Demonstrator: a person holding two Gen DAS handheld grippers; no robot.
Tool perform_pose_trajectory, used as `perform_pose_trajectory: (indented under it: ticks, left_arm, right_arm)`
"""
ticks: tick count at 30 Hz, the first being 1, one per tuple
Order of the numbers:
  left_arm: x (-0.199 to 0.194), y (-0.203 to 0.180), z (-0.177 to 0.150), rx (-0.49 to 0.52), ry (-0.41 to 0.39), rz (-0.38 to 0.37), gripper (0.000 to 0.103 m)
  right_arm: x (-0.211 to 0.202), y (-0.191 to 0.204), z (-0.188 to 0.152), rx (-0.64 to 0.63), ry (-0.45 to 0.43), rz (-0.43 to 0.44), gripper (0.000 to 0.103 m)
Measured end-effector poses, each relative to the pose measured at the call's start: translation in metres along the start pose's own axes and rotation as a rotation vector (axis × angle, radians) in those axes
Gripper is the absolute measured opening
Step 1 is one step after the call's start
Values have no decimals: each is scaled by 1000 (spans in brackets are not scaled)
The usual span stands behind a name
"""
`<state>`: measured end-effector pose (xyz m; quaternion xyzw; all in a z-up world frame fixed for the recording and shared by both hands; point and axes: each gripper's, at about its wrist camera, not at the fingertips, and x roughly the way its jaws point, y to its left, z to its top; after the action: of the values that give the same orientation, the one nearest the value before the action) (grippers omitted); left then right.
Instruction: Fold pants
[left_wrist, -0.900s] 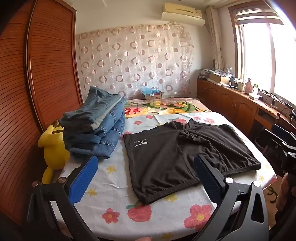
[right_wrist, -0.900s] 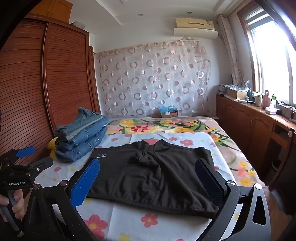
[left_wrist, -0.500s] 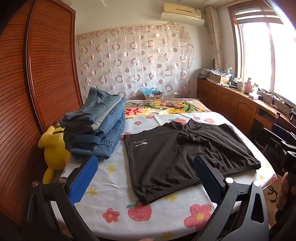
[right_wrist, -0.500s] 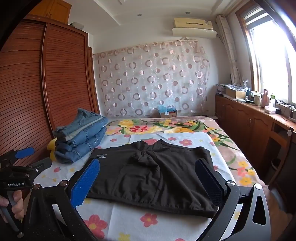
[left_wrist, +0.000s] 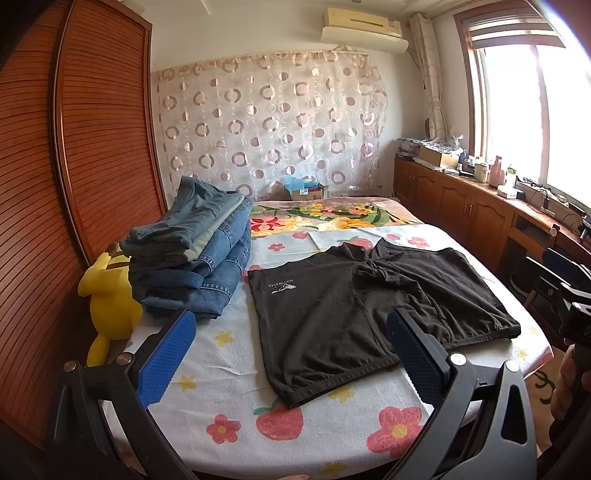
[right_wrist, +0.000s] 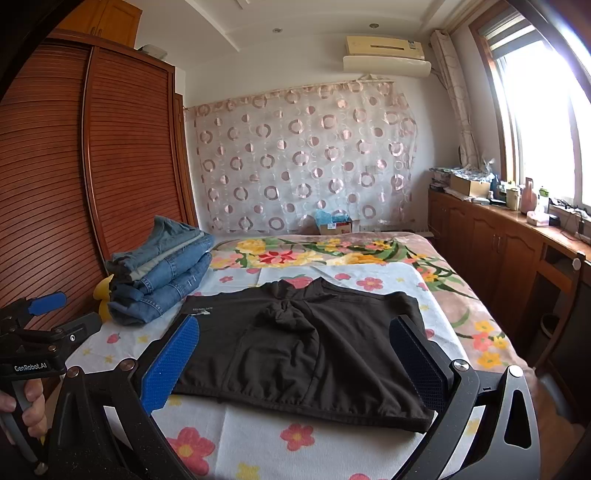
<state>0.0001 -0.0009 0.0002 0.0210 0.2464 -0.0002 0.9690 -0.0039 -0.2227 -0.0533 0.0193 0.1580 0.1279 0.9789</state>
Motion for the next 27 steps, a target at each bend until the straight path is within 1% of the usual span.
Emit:
perform_pose_trajectory:
  ticks: [27]
  left_arm:
    - [-1, 0, 0, 3, -5, 1, 103]
  right_arm:
    - [-3, -1, 1, 1, -5, -3, 103]
